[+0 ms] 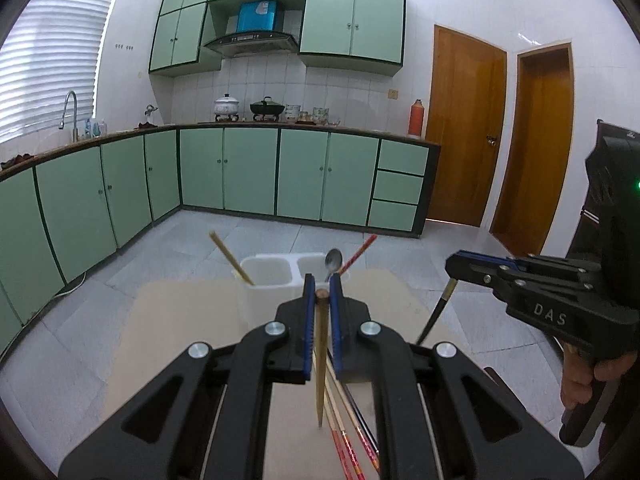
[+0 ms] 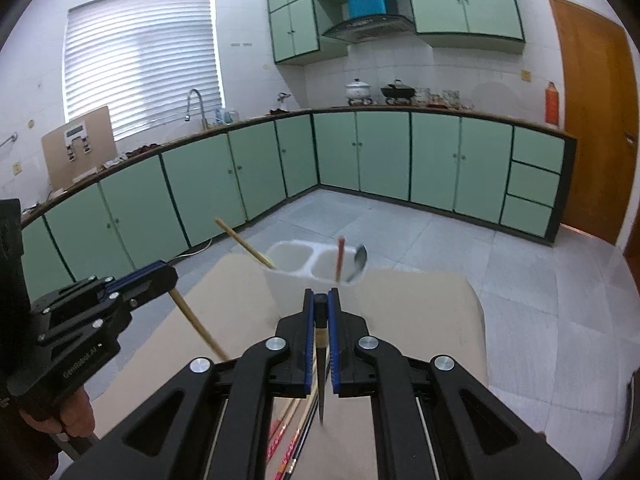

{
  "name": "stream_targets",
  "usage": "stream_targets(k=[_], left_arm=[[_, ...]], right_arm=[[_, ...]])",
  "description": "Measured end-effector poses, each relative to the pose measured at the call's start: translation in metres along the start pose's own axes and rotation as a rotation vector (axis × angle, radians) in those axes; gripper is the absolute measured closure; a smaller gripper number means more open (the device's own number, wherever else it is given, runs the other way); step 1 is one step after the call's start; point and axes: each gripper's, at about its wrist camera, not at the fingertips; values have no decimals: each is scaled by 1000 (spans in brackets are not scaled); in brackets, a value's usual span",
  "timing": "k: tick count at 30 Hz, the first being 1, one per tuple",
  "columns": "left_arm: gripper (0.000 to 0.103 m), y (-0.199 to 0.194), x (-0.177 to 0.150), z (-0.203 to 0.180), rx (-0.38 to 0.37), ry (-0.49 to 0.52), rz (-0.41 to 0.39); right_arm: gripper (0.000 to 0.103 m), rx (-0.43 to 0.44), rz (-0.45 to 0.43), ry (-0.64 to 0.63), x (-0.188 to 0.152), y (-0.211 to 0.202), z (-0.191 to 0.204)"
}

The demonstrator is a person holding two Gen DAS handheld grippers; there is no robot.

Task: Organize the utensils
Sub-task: 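Carry both held chopsticks over the white holder, lower them in and open both tools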

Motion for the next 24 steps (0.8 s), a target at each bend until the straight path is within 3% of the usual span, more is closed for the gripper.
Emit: stream_targets(k=[9,24], left_arm=[[97,-10,24,9,-27,-15,-55],[97,16,105,33,52,-2,-186]], right_arm=[[97,64,-37,-24,35,-8,9],[97,105,-171,-19,122,5,23]])
Point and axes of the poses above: each gripper's, at about its wrist camera, not at the fingertips, and y roughly the way its jaws point, z to its left, x to its top, and after that the axes turned 11 degrees about y, right-handed
